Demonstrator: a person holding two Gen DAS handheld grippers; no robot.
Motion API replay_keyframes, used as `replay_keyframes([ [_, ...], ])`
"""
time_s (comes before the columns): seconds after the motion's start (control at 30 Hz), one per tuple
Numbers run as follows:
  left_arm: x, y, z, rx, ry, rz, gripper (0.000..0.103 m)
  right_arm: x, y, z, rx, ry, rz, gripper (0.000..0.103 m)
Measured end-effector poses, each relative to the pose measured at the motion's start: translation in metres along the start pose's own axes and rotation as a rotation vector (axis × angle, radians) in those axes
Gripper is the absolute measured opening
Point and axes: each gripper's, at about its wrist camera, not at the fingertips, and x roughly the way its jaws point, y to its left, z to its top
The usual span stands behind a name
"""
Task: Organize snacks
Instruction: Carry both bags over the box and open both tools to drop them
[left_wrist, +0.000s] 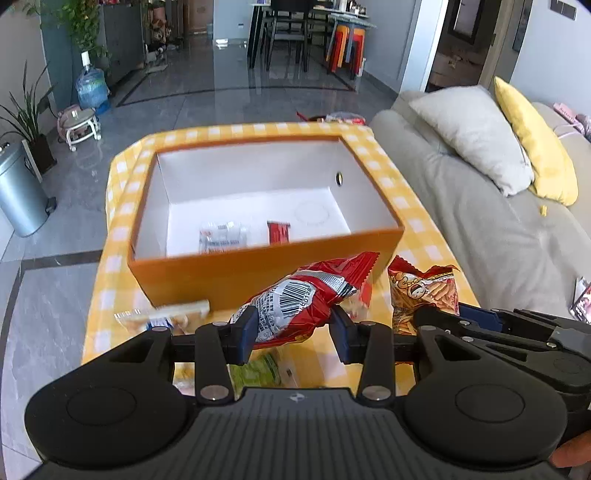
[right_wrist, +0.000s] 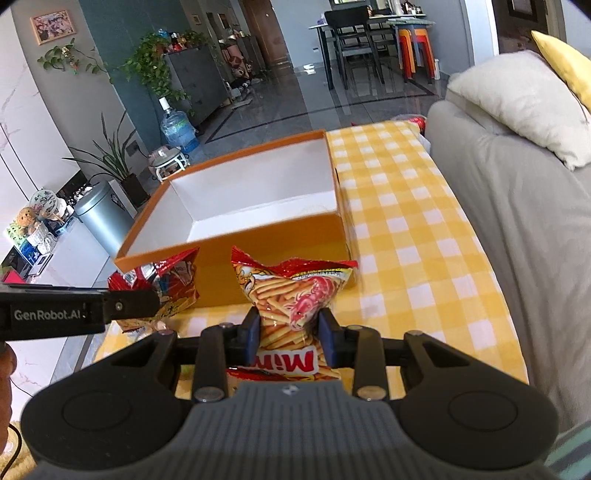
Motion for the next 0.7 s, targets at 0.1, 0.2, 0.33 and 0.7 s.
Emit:
replay_keyframes([
  [0.1, -0.005, 0.004, 0.012, 0.009, -0.022, 0.007, 0.047, 0.001, 0.005, 0.013, -0.022, -0.017, 0.005, 0.030],
  [0.2, -0.009, 0.009, 0.026, 0.020, -0.043, 0.020, 0.047, 0.003, 0.010, 0.028, -0.041, -0.038, 0.012, 0.030],
  [0.33, -0.011, 0.014, 0.047, 0.031, -0.069, 0.035, 0.047, 0.007, 0.020, 0.051, -0.071, -0.067, 0.023, 0.030],
  [0.7, 0.008, 0.029, 0.101, 0.092, -0.109, 0.112, 0.047, 0.036, 0.052, 0.109, -0.164, -0.117, 0.055, 0.030],
])
